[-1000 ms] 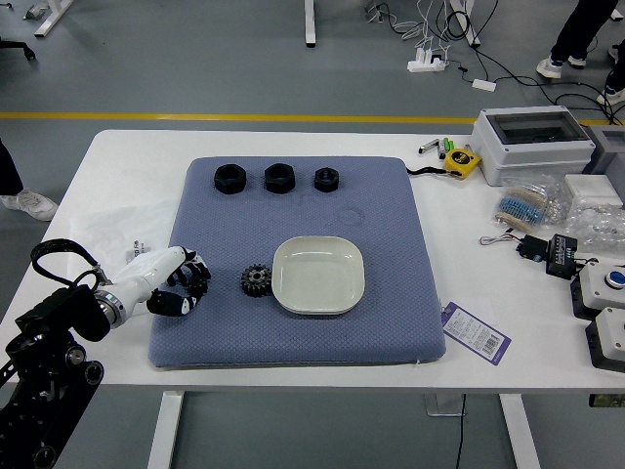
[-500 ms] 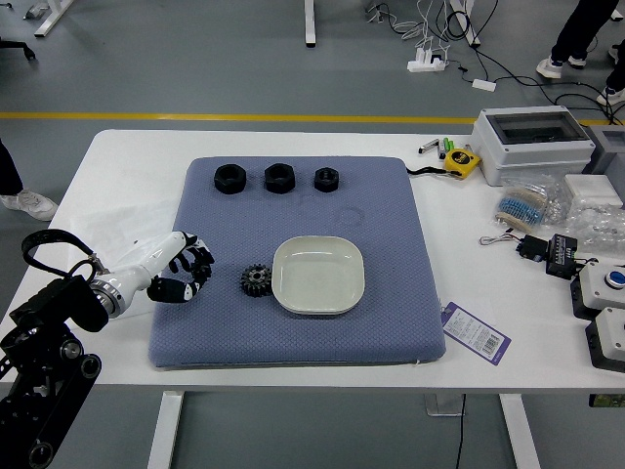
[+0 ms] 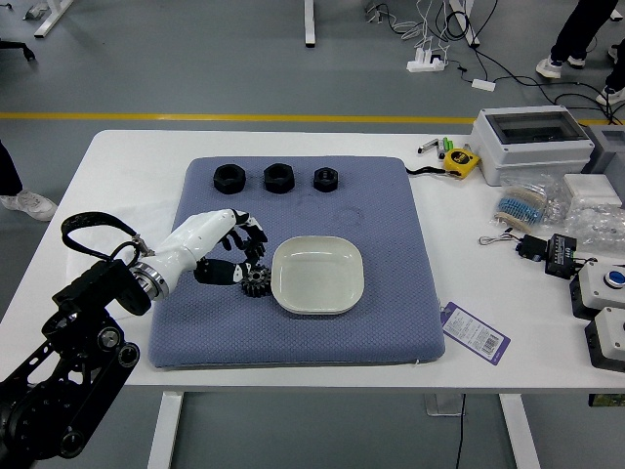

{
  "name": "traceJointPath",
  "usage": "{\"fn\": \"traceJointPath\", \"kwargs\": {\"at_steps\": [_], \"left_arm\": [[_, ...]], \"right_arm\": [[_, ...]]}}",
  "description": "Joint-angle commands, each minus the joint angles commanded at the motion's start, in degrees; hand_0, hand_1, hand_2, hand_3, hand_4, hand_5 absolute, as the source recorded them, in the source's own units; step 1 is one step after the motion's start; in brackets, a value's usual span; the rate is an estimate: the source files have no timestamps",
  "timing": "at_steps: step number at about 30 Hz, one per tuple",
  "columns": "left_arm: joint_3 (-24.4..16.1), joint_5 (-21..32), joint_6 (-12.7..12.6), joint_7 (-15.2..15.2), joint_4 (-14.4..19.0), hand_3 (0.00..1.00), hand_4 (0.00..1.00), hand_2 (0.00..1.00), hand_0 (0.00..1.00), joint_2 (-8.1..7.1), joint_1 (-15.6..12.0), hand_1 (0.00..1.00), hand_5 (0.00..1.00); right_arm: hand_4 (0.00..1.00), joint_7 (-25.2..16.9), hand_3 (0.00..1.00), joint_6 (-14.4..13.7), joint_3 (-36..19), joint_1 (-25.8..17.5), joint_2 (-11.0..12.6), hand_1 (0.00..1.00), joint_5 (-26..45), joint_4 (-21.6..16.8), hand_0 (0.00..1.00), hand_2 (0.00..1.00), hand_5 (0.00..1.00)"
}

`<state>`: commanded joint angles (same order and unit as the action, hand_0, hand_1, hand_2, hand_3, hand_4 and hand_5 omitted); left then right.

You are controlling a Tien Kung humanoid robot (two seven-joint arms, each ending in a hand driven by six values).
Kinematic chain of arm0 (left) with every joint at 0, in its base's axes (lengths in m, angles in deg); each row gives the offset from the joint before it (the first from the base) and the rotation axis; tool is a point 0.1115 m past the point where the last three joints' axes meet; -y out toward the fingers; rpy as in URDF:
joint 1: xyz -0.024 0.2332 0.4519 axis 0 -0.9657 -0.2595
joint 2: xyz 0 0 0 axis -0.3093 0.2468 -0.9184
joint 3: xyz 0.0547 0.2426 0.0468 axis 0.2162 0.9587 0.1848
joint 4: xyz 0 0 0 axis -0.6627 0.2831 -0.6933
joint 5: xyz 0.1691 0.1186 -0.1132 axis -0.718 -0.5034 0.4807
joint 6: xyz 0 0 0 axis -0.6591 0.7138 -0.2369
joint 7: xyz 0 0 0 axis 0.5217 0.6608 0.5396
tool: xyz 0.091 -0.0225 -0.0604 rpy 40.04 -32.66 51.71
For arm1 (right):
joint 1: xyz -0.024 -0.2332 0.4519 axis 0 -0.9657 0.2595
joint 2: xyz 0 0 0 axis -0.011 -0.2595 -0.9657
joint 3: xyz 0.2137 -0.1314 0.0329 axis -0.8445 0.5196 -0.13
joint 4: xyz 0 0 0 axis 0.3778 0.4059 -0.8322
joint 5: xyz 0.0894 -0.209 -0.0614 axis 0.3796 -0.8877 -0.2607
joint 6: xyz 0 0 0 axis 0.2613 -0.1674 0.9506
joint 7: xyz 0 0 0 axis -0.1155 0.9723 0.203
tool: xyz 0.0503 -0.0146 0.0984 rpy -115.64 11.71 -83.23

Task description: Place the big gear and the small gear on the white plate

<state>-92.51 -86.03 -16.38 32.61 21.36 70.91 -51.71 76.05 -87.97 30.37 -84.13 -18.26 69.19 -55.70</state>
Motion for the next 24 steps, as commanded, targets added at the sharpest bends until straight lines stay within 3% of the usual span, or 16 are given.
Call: {"fn": "traceJointPath", "kwargs": {"at_steps": [8,9,15,16,20,21,24], "left_arm": [[6.59,2.08,-3.15,-1.96,-3.85,0.571,0.530,0.563,0.434,1.94,5.35,0.519,0.002],[7.65,2.52,-4.27,-2.48,-4.86,0.646,0.795,0.635,0.539,2.64,6.33,0.594,0.002],[10.12,2.86,-5.24,-2.56,-6.54,0.646,0.795,0.635,0.539,3.78,7.77,0.594,0.002],[10.35,2.89,-5.22,-2.50,-6.64,0.774,0.998,0.754,0.662,3.84,7.83,0.692,0.044],[11.43,3.06,-4.64,-2.15,-7.04,0.774,0.998,0.754,0.662,3.98,8.01,0.692,0.044],[11.58,3.06,-4.38,-2.10,-7.13,0.819,0.998,0.852,0.756,3.99,8.02,0.783,0.183],[11.75,3.07,-4.19,-2.09,-7.19,0.819,0.998,0.852,0.756,4.01,8.03,0.783,0.183]], "right_arm": [[0.843,-0.18,0.588,-0.08,0.09,0.38,0.09,0.633,0.24,-0.05,0.638,0.723,0.708],[0.844,-0.18,0.588,-0.10,0.03,0.49,0.12,0.633,0.11,-0.05,0.638,0.723,0.710],[0.844,-0.14,0.588,-0.16,-0.11,0.65,0.17,0.633,-0.14,-0.06,0.638,0.723,0.710],[0.845,-0.14,0.589,-0.17,-0.11,0.65,0.17,0.633,-0.15,-0.06,0.638,0.723,0.710],[0.845,-0.13,0.589,-0.17,-0.14,0.66,0.19,0.633,-0.15,-0.06,0.638,0.723,0.710],[0.846,-0.14,0.589,-0.17,-0.15,0.66,0.20,0.633,-0.15,-0.06,0.638,0.723,0.710],[0.846,-0.15,0.589,-0.15,-0.10,0.69,0.22,0.633,-0.11,-0.06,0.638,0.723,0.710]]}}
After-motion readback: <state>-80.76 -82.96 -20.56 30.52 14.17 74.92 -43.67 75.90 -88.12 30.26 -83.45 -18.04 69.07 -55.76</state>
